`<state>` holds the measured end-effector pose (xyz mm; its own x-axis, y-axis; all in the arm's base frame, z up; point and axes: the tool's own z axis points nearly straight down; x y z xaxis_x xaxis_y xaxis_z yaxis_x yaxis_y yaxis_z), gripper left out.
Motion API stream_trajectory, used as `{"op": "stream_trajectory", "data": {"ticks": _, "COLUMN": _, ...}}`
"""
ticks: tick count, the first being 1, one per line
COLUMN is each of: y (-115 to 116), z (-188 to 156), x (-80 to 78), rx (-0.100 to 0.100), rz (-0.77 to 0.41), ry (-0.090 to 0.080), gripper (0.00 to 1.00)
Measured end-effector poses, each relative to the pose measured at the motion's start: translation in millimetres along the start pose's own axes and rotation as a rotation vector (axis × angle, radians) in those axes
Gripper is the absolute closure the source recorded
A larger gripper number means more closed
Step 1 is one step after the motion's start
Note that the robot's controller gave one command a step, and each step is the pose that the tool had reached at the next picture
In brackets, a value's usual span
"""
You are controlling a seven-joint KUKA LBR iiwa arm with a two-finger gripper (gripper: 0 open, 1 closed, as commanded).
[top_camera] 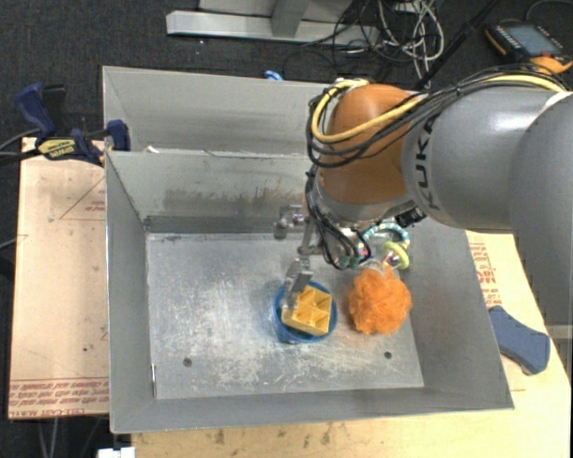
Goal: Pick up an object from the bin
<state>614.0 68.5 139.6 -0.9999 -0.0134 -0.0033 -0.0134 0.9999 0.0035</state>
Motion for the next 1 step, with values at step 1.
{"op": "stream_trajectory", "data": {"ticks": 1, "y": -13.9, "z": 40.5, "x": 16.7, "rx": -0.009, "rz": -0.153, "ry": -0.009, "gripper": 1.00}}
